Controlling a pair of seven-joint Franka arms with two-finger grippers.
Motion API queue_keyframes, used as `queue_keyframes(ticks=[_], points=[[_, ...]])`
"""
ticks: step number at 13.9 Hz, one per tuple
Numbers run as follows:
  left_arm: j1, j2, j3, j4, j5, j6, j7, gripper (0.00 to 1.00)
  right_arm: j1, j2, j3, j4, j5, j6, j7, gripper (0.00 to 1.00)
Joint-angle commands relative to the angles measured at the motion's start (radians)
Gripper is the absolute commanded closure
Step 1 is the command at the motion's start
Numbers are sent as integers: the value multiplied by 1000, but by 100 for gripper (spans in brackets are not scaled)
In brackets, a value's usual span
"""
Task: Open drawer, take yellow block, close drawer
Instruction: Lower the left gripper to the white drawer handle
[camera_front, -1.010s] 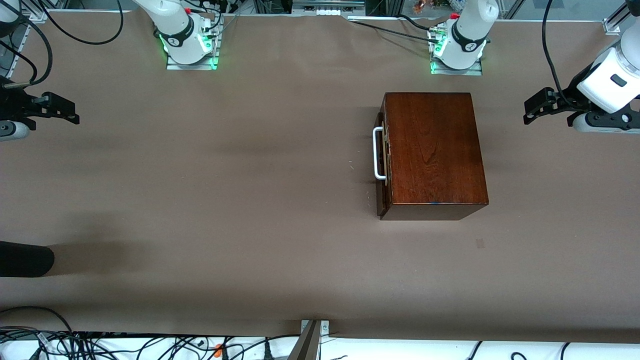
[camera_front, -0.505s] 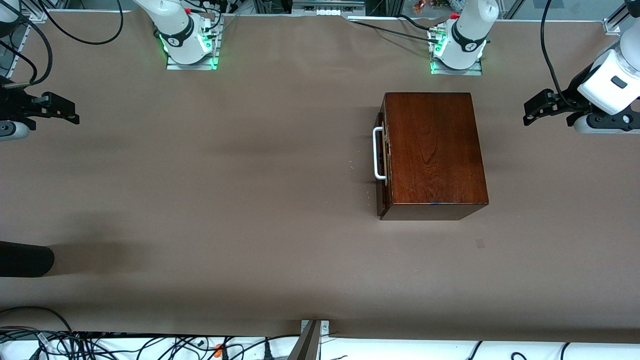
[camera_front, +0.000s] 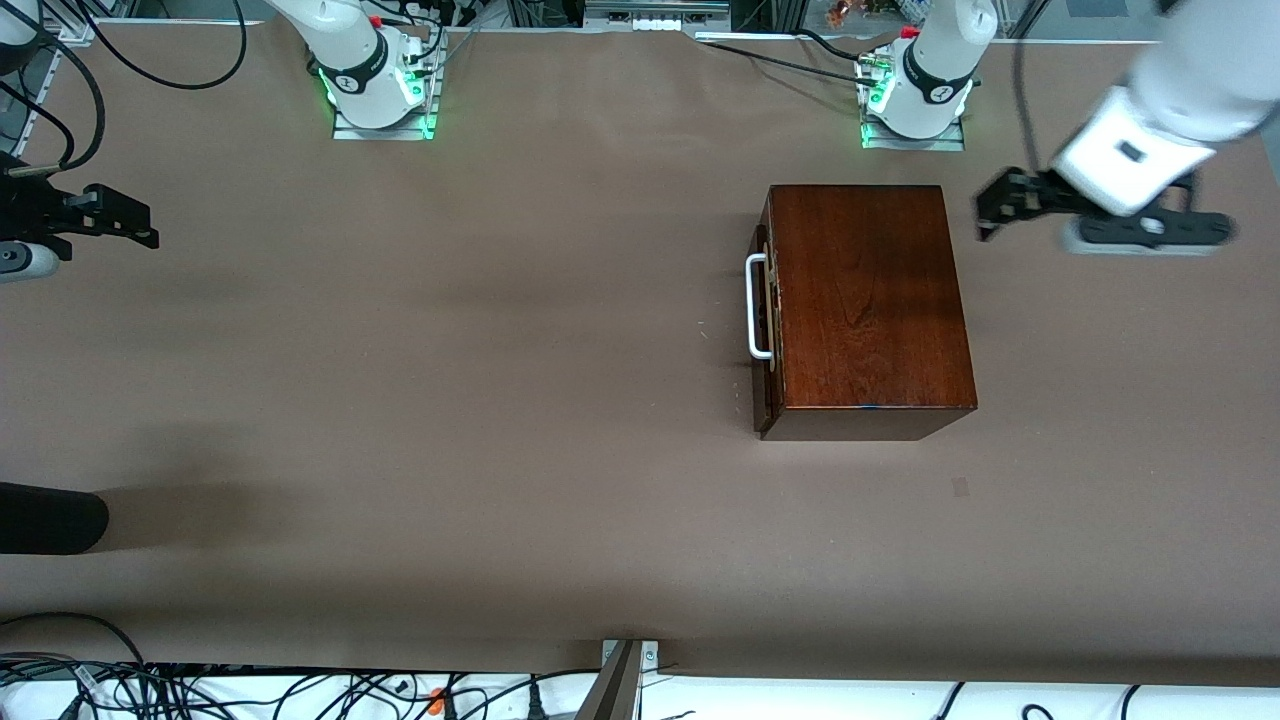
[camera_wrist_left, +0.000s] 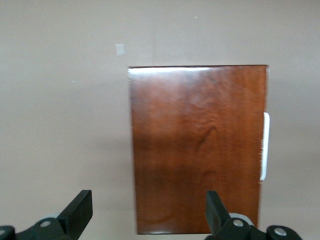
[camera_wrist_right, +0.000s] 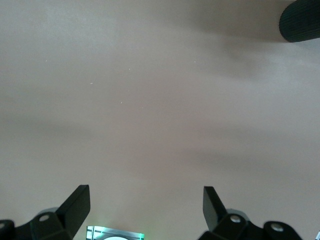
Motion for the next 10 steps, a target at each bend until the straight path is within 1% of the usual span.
queue_keyframes(ticks=[1,3,4,6,7,9,10], points=[[-6,24,-133,21,20,-2,-167,0,-5,-4,-2,-2,21,-6,-15,0],[-7,62,-279,24,31,0,-314,0,-5,-4,-2,-2,21,-6,-15,0],[-7,90,-339,39,51,0,-364,0,-5,-4,-2,-2,21,-6,-15,0],[-10,195,-460,119,109,-2,-486,0,-5,-4,-2,-4,21,-8,-15,0],[-37,247,-491,150,158,-2,-564,0,-5,-4,-2,-4,21,-9,-14,0],[-131,326,-493,176,236,-2,-643,0,-5,-4,-2,-4,21,-11,-15,0],[-142,349,-493,176,261,0,-643,0,-5,-4,-2,-4,21,-12,-15,0]])
